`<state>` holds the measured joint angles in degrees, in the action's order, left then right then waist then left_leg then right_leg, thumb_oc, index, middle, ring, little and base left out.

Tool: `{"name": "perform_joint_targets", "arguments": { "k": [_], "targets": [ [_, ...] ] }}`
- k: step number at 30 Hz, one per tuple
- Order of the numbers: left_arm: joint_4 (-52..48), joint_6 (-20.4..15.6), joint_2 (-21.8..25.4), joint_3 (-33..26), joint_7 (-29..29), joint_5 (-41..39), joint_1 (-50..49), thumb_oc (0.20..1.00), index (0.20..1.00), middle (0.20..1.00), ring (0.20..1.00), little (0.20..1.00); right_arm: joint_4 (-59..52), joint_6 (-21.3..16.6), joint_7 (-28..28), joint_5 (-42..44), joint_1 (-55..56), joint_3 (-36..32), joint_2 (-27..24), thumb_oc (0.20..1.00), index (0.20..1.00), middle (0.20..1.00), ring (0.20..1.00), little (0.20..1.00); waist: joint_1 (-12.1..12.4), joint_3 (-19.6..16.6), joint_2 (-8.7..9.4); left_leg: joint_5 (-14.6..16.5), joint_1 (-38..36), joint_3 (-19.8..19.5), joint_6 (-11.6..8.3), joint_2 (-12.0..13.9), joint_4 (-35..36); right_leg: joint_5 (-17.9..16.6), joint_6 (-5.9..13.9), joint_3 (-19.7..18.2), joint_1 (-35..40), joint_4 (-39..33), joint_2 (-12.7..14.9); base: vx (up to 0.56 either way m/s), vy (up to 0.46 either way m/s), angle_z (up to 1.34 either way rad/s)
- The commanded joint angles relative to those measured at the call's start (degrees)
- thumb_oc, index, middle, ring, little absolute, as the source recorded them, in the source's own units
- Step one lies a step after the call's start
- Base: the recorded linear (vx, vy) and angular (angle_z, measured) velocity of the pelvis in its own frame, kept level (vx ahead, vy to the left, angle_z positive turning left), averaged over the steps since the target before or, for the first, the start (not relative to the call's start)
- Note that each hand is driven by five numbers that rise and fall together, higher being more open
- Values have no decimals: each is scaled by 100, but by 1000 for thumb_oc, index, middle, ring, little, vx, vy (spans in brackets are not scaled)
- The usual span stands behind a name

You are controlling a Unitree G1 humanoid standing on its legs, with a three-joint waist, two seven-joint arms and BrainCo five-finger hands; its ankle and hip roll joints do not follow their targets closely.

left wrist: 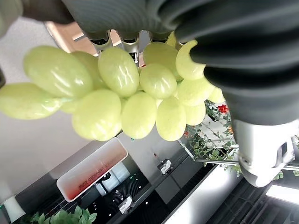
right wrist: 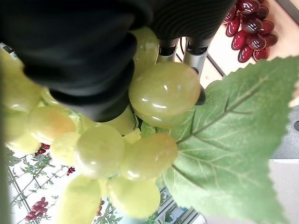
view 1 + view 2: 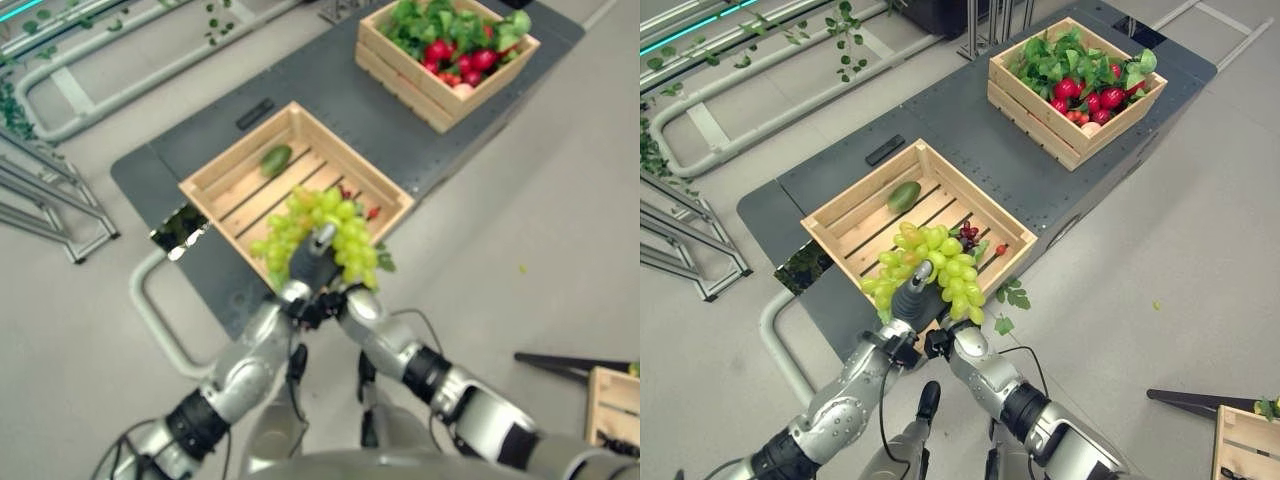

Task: Pick up the fruits from the basket on one side to the basket on the other side

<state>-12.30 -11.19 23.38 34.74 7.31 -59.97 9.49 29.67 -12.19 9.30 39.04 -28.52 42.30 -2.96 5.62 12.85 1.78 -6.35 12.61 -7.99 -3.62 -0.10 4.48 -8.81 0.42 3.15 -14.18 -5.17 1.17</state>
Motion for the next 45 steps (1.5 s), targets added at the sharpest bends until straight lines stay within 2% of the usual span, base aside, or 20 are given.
{"name": "perform_joint_targets", "arguments": {
  "k": [1, 4, 8, 12, 17, 25, 31, 40, 45],
  "targets": [
    [-467, -507, -41, -411, 21, 681, -140, 1000, 1000, 1000, 1000, 1000, -250, -447, 10, -129, -334, -435, 423, 200, 200, 200, 200, 200, 23, -222, 196, 411, 97, -261, 351, -306, -19, 409, 545, 50, -70, 190, 212, 0, 0, 0],
    [-491, -541, -3, -555, 52, 859, -216, 1000, 1000, 1000, 1000, 1000, -247, -467, 18, -125, -312, -492, 395, 200, 200, 200, 200, 200, 35, -219, 201, 410, 102, -272, 353, -311, -16, 413, 547, 64, -74, 195, 218, 0, 0, 0],
    [-538, -724, 87, -1064, 225, 1455, -567, 1000, 1000, 1000, 1000, 1000, -244, -518, 89, -201, -226, -659, 287, 200, 200, 200, 200, 200, 102, -202, 207, 401, 119, -291, 353, -329, -17, 402, 550, 99, -82, 191, 246, 0, 0, 0],
    [-486, -800, 88, -1342, 306, 1625, -805, 1000, 1000, 1000, 1000, 1000, -316, -534, 132, -262, -156, -771, 187, 200, 200, 200, 200, 200, 142, -182, 218, 396, 127, -303, 357, -338, -16, 399, 557, 113, -84, 200, 261, 0, 0, 0],
    [-530, -912, 98, -1966, 210, 1670, -1288, 1000, 1000, 1000, 1000, 1000, -642, -603, 181, -388, -38, -1143, -116, 200, 200, 200, 200, 200, 229, -167, 224, 394, 121, -343, 372, -369, -17, 407, 562, 148, -75, 217, 301, 0, 0, 0],
    [-571, -857, 210, -2187, -76, 1584, -1433, 1000, 1000, 1000, 1000, 1000, -688, -641, 214, -481, 11, -1489, -272, 200, 200, 200, 200, 200, 276, -171, 213, 392, 111, -374, 392, -403, -15, 420, 573, 198, -44, 233, 332, 8, 14, 6],
    [-501, -851, 146, -2290, -53, 1711, -1520, 1000, 1000, 1000, 1000, 1000, -831, -662, 197, -563, 84, -1606, -391, 200, 200, 200, 200, 200, 265, -192, 211, 402, 87, -385, 396, -417, -9, 434, 572, 205, -11, 221, 329, 1, 2, 1],
    [-66, -810, 18, -2546, 18, 1954, -1786, 1000, 1000, 1000, 1000, 1000, -1103, -730, 253, -688, 353, -1969, -637, 200, 200, 200, 200, 200, 236, -260, 236, 429, 28, -405, 388, -403, -7, 474, 574, 217, 54, 222, 326, 2, -1, 1],
    [523, -674, -10, -2571, 109, 2378, -1856, 1000, 1000, 1000, 1000, 1000, -1201, -720, 262, -735, 535, -2092, -746, 200, 200, 200, 200, 200, 227, -286, 270, 448, -9, -424, 380, -397, -3, 495, 580, 240, 109, 227, 323, 7, -1, 3]
  ]
}}
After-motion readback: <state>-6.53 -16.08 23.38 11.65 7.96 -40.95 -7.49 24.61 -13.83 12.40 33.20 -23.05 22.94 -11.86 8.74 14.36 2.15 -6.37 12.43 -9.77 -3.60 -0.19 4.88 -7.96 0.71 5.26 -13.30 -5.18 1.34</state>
